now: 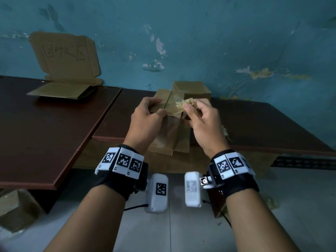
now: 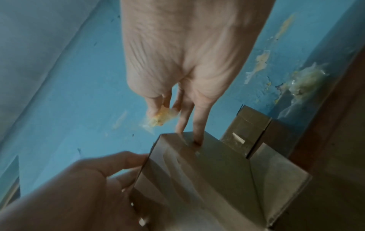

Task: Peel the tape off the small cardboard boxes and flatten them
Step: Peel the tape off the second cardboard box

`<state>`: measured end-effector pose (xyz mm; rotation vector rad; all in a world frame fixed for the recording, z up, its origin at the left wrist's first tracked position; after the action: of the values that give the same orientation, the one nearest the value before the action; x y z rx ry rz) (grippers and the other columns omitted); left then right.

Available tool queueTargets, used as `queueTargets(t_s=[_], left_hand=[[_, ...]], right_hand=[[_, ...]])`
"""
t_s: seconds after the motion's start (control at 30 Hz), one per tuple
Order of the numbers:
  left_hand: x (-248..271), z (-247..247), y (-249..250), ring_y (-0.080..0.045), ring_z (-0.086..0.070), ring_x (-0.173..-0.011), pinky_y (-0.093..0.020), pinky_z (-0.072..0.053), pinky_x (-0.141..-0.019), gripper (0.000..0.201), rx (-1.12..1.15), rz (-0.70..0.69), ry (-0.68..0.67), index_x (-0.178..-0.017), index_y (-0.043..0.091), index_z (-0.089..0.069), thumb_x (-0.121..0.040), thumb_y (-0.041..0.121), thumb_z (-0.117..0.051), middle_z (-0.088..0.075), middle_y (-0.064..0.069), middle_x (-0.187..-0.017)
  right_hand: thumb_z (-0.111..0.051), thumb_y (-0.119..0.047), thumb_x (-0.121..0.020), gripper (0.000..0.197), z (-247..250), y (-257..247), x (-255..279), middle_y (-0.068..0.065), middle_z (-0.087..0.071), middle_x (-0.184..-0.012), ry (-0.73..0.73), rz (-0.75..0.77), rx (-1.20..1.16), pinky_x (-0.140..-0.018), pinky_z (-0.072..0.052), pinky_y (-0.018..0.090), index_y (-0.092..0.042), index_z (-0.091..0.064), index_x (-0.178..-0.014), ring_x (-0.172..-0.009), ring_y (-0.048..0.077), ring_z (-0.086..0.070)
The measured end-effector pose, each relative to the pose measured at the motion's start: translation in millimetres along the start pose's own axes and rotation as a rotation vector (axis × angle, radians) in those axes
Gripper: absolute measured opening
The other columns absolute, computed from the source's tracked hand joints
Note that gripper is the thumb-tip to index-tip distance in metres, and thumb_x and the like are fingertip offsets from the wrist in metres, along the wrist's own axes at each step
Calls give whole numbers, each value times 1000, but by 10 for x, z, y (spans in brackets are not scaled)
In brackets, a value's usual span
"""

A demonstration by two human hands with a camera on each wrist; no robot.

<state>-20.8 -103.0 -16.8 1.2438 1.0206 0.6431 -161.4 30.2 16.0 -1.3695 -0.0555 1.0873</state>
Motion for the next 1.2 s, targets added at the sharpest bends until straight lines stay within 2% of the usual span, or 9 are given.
queueTargets(t_s=[0.1,0.23,0.37,0.57,0.7,0.77,0.87,1.03,1.2], left_hand=[[17,-8,10,-4,-66,-113,-28,-55,-98,33,-7,3,-7,-130,27,-68,-98,17,-72,-68,16,-120],[48,-54,45,1,-64,-109,-22,-52,-91,31,-46,-7,-50,-132,28,-65,-102,20,-69,-65,20,-118],[51,-84,66,7,-60,-104,-14,-47,-83,32,-102,-9,-62,-135,27,-63,-104,21,-67,-60,25,-113],[79,-90,119,-3,-59,-113,-23,-49,-96,36,-183,-27,-47,-140,24,-62,-104,25,-67,-57,22,-118],[89,-80,147,2,-56,-106,-20,-45,-91,37,-245,-38,-26,-141,24,-61,-105,27,-66,-55,15,-129],[93,-72,152,-1,-56,-111,-19,-44,-92,37,-262,-41,-15,-141,23,-61,-104,28,-66,-55,14,-131],[102,-61,145,-11,-54,-125,-27,-46,-100,38,-262,-26,-8,-141,23,-60,-104,29,-66,-56,13,-131],[112,-53,154,-9,-53,-124,-27,-44,-98,37,-277,-37,-1,-141,22,-60,-105,28,-66,-57,11,-135],[121,-70,172,-12,-52,-132,-31,-45,-109,41,-311,-64,7,-144,20,-59,-105,30,-66,-58,9,-145]], right_hand=[[-64,-50,-97,22,174,79,-43,-2,-58,-119,117,-35,-18,-103,-58,47,-36,-76,-108,-113,17,-68],[-64,-21,-106,22,425,249,-83,4,-65,-115,191,-99,200,-100,-55,37,-10,-78,-120,-105,16,-65],[-63,-19,-106,21,501,292,-80,3,-70,-113,234,-108,281,-95,-53,33,-11,-78,-118,-106,16,-66],[-64,-16,-105,21,549,345,-23,1,-77,-114,347,-142,320,-101,-56,41,-14,-79,-118,-109,19,-70],[-67,-10,-102,55,589,241,-22,-2,-76,-104,388,-118,194,-90,-44,5,-25,-54,-154,-100,8,-69],[-68,-11,-102,66,617,282,-20,-5,-71,-93,389,-143,137,-87,-37,5,-22,-41,-161,-97,4,-65],[-68,-12,-102,34,797,328,-3,-15,-63,-92,487,-157,177,-77,-39,3,-9,-59,-135,-87,0,-60],[-77,-14,-96,8,1276,503,75,-6,-74,-87,720,-234,164,-76,-61,32,-20,-72,-100,-80,12,-73],[-83,-17,-92,13,1288,823,116,3,-76,-103,624,-393,406,-62,-47,19,-27,-79,-86,-85,17,-72]])
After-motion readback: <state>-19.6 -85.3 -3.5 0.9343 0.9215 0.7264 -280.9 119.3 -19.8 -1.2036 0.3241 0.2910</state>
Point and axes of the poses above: each hand's wrist, its own x-axis away from the middle knuckle, its own z-axis out of the back of the hand, y = z × x, the point moved 10 cm from there along -x, towards the middle knuckle
